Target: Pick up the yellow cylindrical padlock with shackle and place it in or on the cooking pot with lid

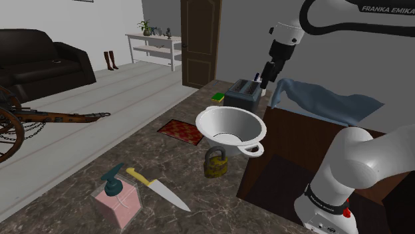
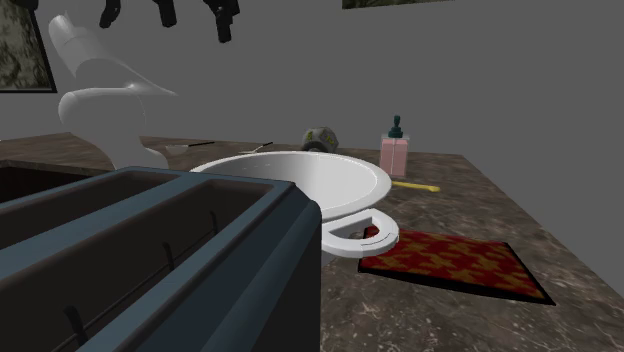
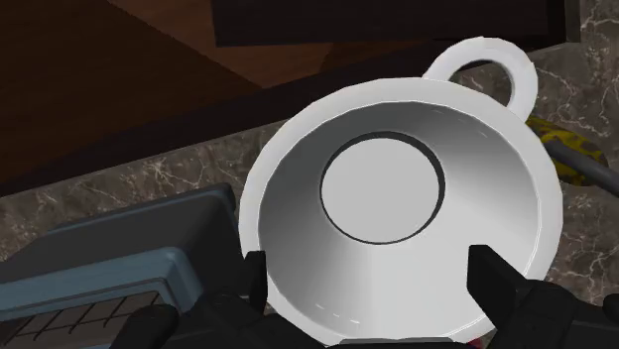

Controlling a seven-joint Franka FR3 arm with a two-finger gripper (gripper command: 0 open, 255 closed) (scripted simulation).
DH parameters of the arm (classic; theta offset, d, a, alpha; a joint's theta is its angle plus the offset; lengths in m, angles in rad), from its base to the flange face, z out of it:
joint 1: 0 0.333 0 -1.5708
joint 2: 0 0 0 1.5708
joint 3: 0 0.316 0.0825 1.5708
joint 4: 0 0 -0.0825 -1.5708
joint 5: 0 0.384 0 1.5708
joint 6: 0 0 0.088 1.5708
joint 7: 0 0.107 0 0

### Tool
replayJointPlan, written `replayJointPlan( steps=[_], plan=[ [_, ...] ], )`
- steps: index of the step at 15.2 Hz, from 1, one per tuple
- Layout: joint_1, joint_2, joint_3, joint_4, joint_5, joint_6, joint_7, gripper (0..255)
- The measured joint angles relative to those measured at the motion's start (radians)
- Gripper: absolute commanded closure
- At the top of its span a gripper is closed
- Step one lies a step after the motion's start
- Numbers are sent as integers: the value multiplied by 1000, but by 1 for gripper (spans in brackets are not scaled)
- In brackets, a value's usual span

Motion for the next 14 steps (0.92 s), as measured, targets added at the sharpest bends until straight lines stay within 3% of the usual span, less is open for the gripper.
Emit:
replayJointPlan(
  steps=[3, 14],
  plan=[
    [17, -5, 6, -37, 8, 34, -10, 0],
    [174, 21, 49, -305, 73, 350, -124, 0]
  ],
)
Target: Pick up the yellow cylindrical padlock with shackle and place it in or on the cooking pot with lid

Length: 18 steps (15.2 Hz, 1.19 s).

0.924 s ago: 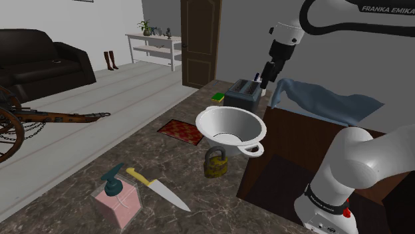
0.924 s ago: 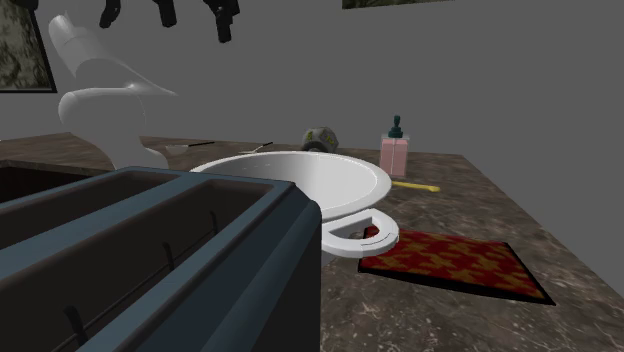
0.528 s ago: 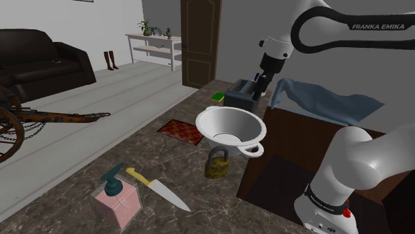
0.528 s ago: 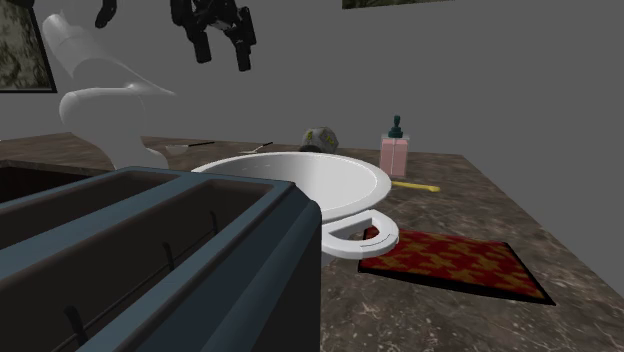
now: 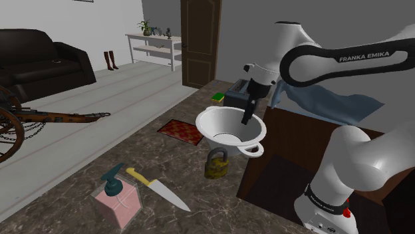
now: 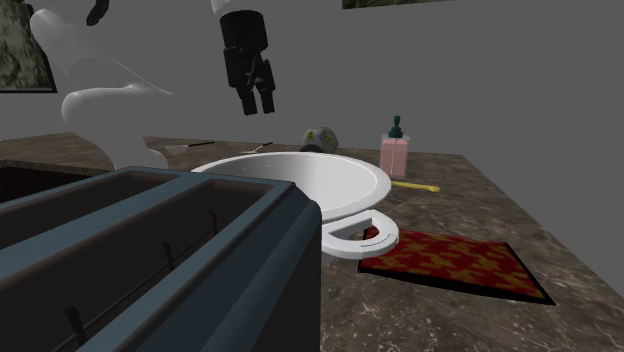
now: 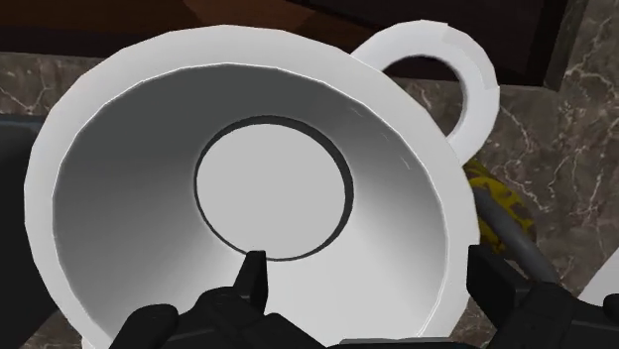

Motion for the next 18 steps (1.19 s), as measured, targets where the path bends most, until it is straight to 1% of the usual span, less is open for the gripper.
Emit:
replayJointPlan(
  steps=[4, 11, 14, 16, 18],
  plan=[
    [67, 31, 17, -86, 26, 125, -45, 0],
    [196, 155, 51, -203, 78, 379, -121, 0],
    [221, 201, 47, -211, 57, 464, -129, 0],
    [228, 222, 38, -222, 68, 540, -127, 0],
    [230, 238, 33, -219, 72, 566, -124, 0]
  ],
)
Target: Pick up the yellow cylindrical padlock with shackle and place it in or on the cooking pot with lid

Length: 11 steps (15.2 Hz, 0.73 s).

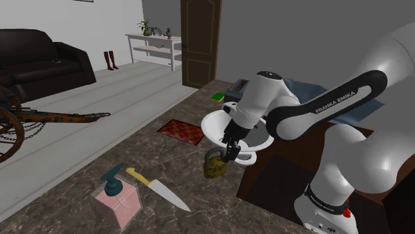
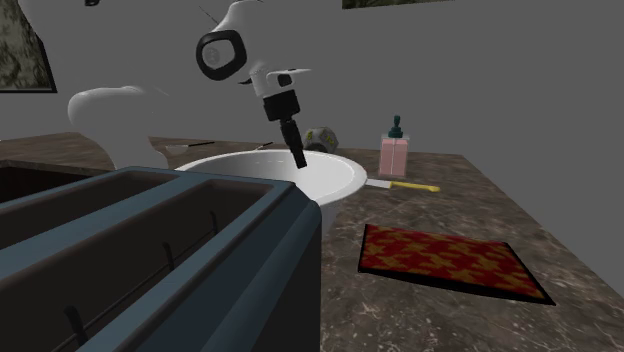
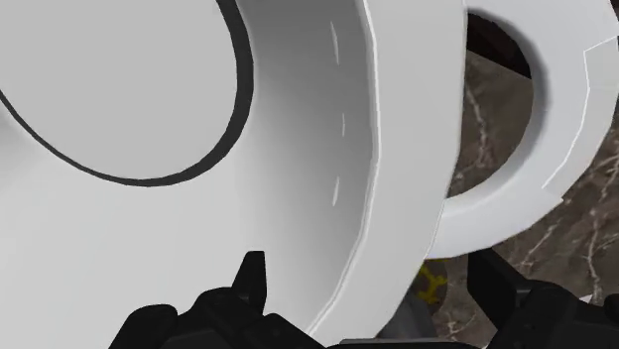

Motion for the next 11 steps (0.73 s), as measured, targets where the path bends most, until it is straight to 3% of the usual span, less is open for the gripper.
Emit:
replayJointPlan(
  steps=[4, 8, 9, 10, 11],
  plan=[
    [2, 47, -12, 3, 2, 109, 2, 0],
    [21, 89, -38, 4, -12, 223, 98, 0],
    [32, 76, -52, -18, -24, 254, 109, 255],
    [37, 65, -53, -45, -23, 296, 112, 255],
    [35, 46, -33, -55, -29, 280, 97, 255]
  ],
)
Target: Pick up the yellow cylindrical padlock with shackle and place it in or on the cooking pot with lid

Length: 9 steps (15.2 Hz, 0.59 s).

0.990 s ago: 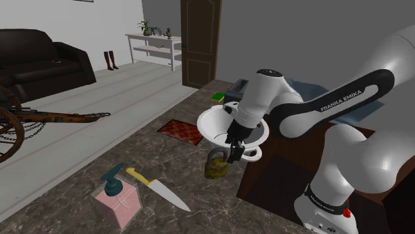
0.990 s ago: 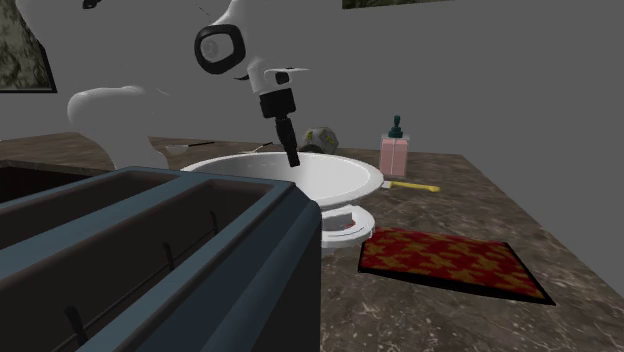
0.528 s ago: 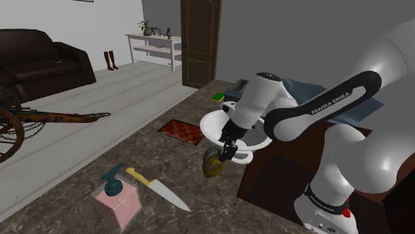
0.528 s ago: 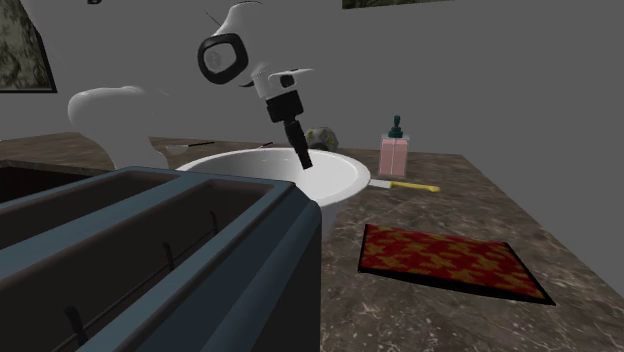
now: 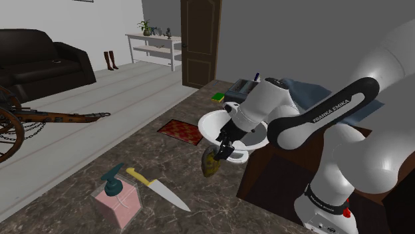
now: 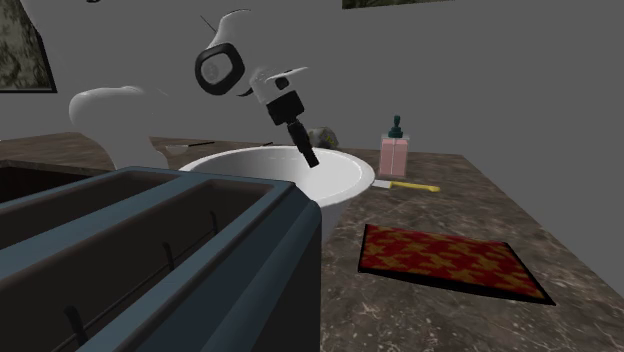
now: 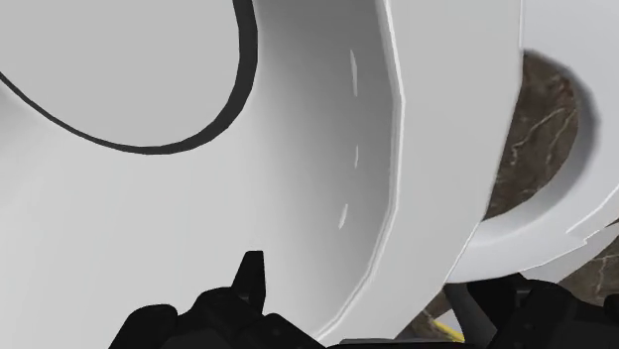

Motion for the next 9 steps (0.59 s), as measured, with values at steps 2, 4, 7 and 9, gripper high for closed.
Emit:
replayJointPlan(
  steps=[2, 4, 7, 9],
  plan=[
    [-9, -43, 51, -33, -6, -4, 20, 255],
    [-11, -38, 57, -27, -9, -10, 17, 255],
    [7, -52, 22, -86, -16, 107, -1, 255],
    [29, 12, -26, -5, -17, 37, -26, 255]
  ],
)
